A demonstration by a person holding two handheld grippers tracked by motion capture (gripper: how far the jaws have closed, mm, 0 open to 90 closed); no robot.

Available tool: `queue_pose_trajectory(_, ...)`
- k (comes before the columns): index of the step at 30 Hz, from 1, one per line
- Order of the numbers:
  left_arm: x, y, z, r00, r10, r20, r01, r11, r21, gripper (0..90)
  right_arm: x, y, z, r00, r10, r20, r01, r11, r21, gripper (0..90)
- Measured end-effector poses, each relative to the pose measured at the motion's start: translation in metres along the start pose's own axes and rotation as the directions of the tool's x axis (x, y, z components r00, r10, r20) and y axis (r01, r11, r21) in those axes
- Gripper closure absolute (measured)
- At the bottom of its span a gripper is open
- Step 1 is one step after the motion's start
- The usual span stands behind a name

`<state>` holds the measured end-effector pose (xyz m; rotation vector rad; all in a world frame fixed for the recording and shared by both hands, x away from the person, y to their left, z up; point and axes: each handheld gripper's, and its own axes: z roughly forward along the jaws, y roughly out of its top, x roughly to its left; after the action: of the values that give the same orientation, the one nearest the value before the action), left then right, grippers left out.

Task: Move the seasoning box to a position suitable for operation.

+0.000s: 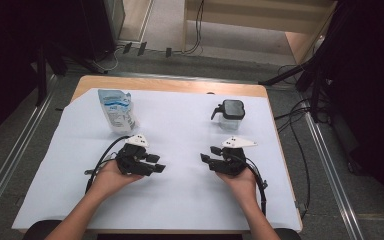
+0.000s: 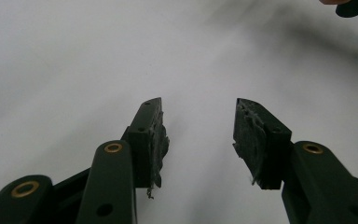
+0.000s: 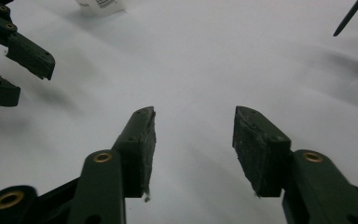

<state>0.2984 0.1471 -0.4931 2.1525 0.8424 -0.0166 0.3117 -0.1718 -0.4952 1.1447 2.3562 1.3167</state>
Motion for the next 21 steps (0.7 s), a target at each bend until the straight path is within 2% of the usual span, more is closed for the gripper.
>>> queue_pose_trajectory(5,0.000,0.000,-0.003,1.0000,0.005,-0.006,-0.005,0.9997,-0.024,52.3,-0.001,0.001,-0.003,0.9999,0.013,-0.006,-0.013,1.000,-0.012,55.2)
queue_pose_trajectory(7,0.000,-0.002,-0.004,0.9996,0.018,-0.023,-0.019,0.9992,-0.034,55.9,-0.003,0.001,-0.006,0.9998,0.021,-0.005,-0.021,1.000,-0.013,56.0)
queue_pose_trajectory(12,0.003,-0.004,-0.005,0.9992,0.016,-0.037,-0.017,0.9992,-0.036,57.2,-0.008,0.002,-0.008,0.9992,0.033,-0.023,-0.033,0.999,-0.023,58.1)
queue_pose_trajectory(16,0.003,-0.006,-0.005,0.9998,0.005,-0.021,-0.006,0.9991,-0.041,58.3,-0.011,0.002,-0.009,0.9990,0.042,-0.018,-0.043,0.999,-0.033,58.6)
queue_pose_trajectory(21,0.001,-0.006,-0.006,0.9997,0.020,-0.010,-0.021,0.9987,-0.046,56.3,-0.015,0.001,-0.011,0.9987,0.050,-0.006,-0.050,0.997,-0.051,58.8)
